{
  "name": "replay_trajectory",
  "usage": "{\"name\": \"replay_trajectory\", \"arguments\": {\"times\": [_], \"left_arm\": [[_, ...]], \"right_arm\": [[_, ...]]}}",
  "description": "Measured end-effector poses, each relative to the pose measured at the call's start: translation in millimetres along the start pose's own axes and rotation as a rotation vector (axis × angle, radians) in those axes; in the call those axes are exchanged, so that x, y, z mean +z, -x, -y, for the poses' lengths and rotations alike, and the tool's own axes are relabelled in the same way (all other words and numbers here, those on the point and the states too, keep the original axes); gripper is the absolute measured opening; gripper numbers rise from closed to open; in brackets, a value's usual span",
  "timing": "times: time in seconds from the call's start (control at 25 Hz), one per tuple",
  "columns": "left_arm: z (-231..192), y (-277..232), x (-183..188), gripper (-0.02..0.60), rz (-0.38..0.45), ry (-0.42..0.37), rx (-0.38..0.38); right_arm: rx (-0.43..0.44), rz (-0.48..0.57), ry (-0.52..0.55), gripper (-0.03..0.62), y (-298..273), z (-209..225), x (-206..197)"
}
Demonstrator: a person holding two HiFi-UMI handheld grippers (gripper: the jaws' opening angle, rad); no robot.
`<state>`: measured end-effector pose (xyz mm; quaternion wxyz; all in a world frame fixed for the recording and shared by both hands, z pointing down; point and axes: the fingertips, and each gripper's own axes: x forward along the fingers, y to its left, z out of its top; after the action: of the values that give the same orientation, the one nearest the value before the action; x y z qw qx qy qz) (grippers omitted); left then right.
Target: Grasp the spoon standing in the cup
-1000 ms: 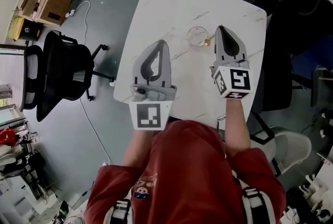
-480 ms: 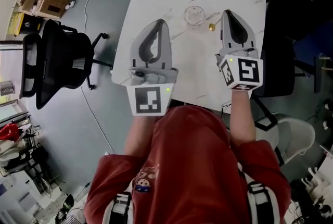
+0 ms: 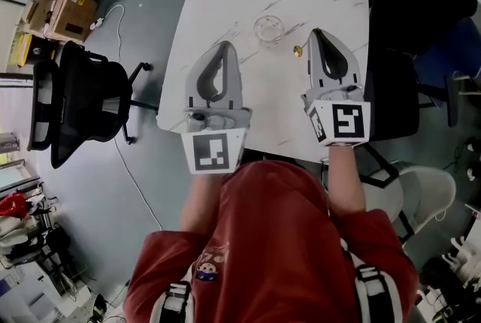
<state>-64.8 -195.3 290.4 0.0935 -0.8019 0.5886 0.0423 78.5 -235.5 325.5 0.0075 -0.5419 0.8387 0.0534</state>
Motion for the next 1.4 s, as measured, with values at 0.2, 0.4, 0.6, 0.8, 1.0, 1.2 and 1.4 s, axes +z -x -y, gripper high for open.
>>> {"name": "replay_trajectory", "arguments": {"times": [0.2,0.4,0.6,0.8,1.0,1.2,1.4], "left_arm": [[6.6,0.7,-0.3,0.009,0.004,0.011,-0.020],[13.9,-0.8,-1.0,0.009,0.010,0.020,-0.036],[21.7,-0.3,-0.8,0.009,0.015,0.027,-0.055],[23.7,1.4,-0.6,0.009,0.013,0.014,-0.066],[22.5,3.2,2.1,0.009,0.020,0.004,-0.062],[24.3,3.4,2.8,0.009,0.018,-0.002,-0.065],[26.0,2.4,4.1,0.009,0.023,-0.001,-0.071]], "right_arm": [[-0.010,0.016,0.036,0.015,13.9,-4.8,11.6],[-0.042,0.076,0.040,0.015,26.6,-5.0,28.1],[-0.093,0.109,0.041,0.015,39.9,-1.2,33.4],[-0.115,0.128,0.062,0.015,49.3,3.7,35.0],[-0.120,0.148,0.055,0.015,52.0,4.2,38.7],[-0.119,0.152,0.058,0.015,52.9,5.7,41.0],[-0.122,0.152,0.058,0.015,53.0,7.0,42.2]]}}
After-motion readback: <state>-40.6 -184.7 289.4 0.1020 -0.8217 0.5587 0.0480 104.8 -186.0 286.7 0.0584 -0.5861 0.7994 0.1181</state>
